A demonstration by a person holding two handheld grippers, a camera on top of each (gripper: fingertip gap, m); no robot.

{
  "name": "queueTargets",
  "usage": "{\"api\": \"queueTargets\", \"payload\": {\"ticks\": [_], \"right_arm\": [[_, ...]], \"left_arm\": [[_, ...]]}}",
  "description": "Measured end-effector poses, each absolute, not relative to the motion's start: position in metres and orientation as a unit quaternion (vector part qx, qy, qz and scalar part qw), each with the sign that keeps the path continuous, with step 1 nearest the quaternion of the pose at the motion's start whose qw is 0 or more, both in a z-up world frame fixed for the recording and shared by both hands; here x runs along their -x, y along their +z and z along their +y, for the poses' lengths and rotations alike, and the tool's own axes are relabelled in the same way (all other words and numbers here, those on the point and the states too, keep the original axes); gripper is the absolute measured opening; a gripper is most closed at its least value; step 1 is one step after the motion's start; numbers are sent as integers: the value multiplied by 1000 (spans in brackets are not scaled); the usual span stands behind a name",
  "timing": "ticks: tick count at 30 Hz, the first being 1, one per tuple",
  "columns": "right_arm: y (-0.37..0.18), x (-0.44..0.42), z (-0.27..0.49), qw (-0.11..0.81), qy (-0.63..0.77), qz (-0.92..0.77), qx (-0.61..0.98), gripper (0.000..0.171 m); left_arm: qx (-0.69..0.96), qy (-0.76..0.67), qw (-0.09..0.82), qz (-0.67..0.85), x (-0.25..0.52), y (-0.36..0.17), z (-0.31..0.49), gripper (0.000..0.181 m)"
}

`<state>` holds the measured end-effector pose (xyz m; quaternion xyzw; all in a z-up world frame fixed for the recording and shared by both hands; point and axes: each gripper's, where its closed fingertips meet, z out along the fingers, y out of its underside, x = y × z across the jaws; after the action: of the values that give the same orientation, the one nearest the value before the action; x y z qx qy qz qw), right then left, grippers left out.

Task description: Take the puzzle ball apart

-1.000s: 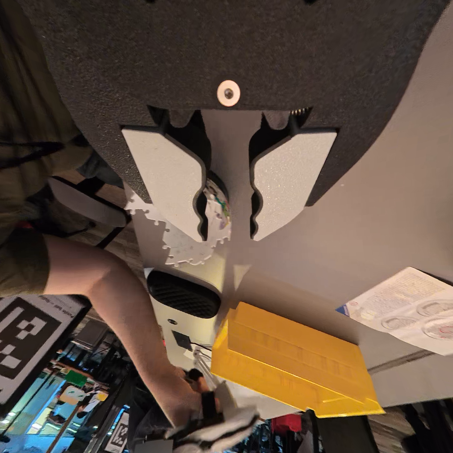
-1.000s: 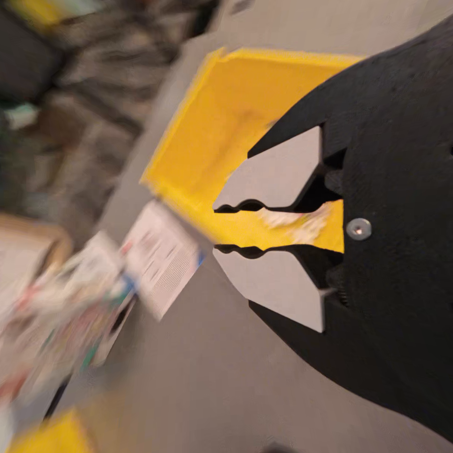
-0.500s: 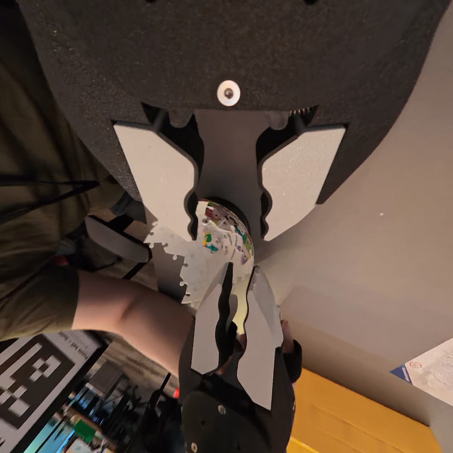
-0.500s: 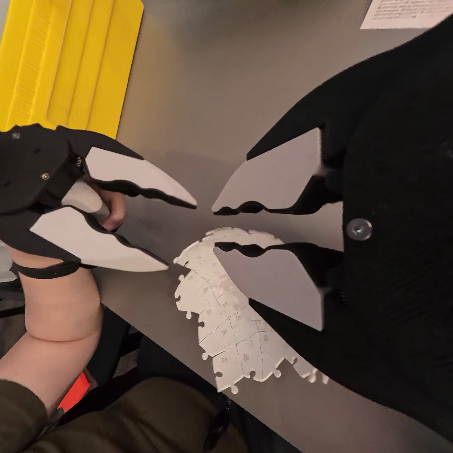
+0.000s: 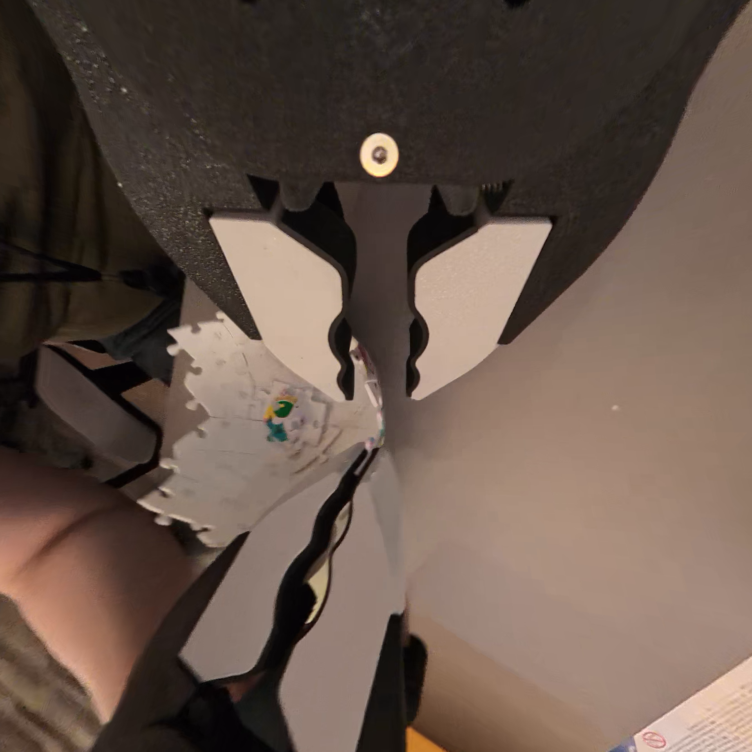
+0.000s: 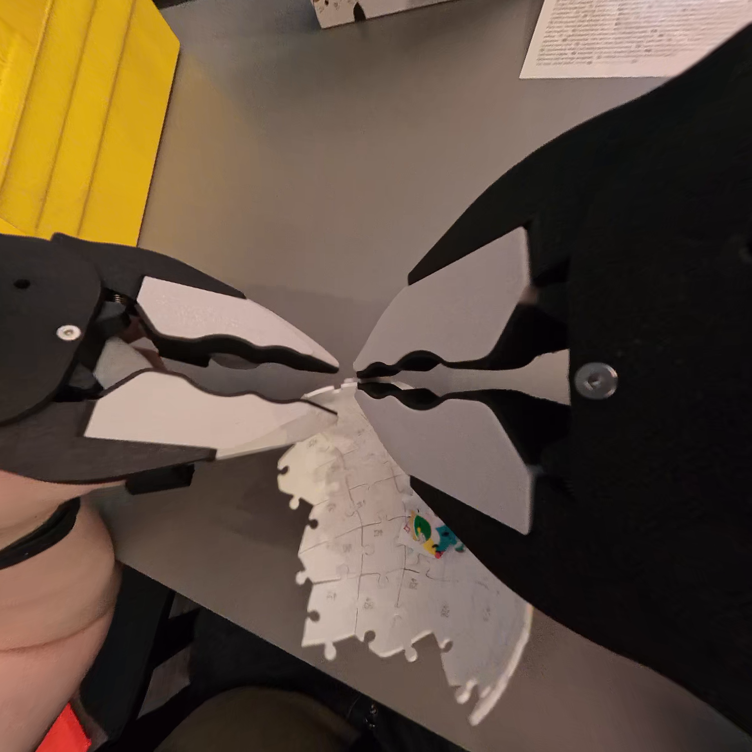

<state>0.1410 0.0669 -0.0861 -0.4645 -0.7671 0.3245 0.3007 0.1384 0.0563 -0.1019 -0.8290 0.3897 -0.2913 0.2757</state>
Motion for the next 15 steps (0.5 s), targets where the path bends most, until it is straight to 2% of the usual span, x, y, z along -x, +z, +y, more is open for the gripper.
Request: {"api": "queueTargets", "payload": {"ticks": [3, 7, 15], "right_arm": [[-81, -141, 65, 313, 329, -762, 461, 3], [-86, -142, 68, 316, 307, -773, 456, 3], [-91, -144, 65, 320, 297, -789, 433, 3]], "left_arm": [[833, -278, 255, 404, -142, -105, 59, 23], [831, -289, 231, 415, -148, -112, 58, 6], [837, -293, 226, 403, -147, -117, 58, 3]]}}
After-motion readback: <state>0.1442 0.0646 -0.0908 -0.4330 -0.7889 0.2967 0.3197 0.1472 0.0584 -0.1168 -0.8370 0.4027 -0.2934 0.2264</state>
